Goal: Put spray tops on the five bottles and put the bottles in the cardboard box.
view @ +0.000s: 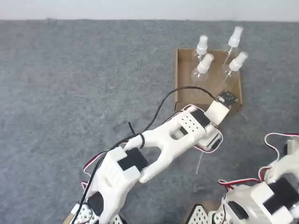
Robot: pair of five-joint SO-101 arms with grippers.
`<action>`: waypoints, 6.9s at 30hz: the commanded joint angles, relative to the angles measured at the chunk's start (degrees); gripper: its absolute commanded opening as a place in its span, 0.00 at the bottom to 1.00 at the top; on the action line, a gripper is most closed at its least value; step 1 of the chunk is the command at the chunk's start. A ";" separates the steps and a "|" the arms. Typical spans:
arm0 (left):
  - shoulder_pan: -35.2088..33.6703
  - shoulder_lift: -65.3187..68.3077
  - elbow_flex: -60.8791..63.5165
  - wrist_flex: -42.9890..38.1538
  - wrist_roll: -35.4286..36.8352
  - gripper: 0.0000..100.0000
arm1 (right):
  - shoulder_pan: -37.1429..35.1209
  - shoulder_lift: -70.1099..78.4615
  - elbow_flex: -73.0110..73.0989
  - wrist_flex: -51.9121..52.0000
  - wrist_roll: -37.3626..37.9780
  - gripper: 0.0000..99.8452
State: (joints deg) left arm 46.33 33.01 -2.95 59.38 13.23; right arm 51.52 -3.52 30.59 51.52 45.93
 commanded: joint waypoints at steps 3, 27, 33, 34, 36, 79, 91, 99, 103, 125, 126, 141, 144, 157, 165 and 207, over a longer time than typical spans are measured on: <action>-0.97 -3.52 -2.24 -7.56 0.79 0.23 | 0.31 -0.92 -4.04 -1.01 0.79 0.01; -2.55 -0.97 -2.24 -3.43 1.93 0.10 | 0.22 -0.92 -4.04 -1.01 0.88 0.01; -1.76 -1.05 -2.24 3.87 1.49 0.06 | 0.31 -0.92 -4.04 -1.01 0.88 0.01; -1.41 -1.14 -2.24 5.10 1.49 0.06 | 0.31 -0.92 -4.04 -1.01 0.88 0.01; -0.79 -2.29 -1.54 7.03 1.49 0.06 | 0.31 -0.92 -4.04 -1.01 0.88 0.01; -28.57 -43.69 33.36 -2.02 -23.74 0.19 | -7.87 -0.48 -2.99 -0.04 -3.34 0.01; -25.49 -24.44 22.20 -2.02 -23.56 0.19 | -9.71 -0.40 -3.08 0.22 -3.78 0.01; -26.29 -16.53 17.98 -2.29 -23.47 0.19 | -9.71 -0.31 -2.99 0.57 -3.43 0.01; -28.40 -12.57 15.43 -2.37 -23.47 0.15 | -9.71 -0.31 -2.99 0.57 -3.34 0.01; -28.48 -54.59 36.97 5.27 -14.59 0.01 | -10.59 -0.92 -3.78 0.75 -7.03 0.21; -28.48 -56.53 38.55 4.66 -14.59 0.01 | -11.30 -0.92 -4.66 1.54 -7.03 0.23; -28.57 -62.77 54.64 -6.24 -14.59 0.01 | -18.68 3.12 -27.96 28.88 0.70 0.25; -28.48 -62.77 54.64 -6.24 -14.59 0.01 | -17.80 10.15 -33.85 32.04 0.88 0.23; -28.22 -62.77 54.99 -6.51 -14.59 0.01 | -12.09 33.54 -52.04 36.00 4.92 0.23; -28.22 -62.77 54.99 -6.51 -14.42 0.01 | -12.09 36.18 -52.22 35.74 4.92 0.09; -50.55 -92.31 19.56 14.15 -12.04 0.01 | -85.32 -38.37 3.08 12.79 -36.75 0.00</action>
State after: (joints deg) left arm -1.32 -57.98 24.40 76.09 0.48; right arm -23.38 -39.12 27.34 77.63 12.44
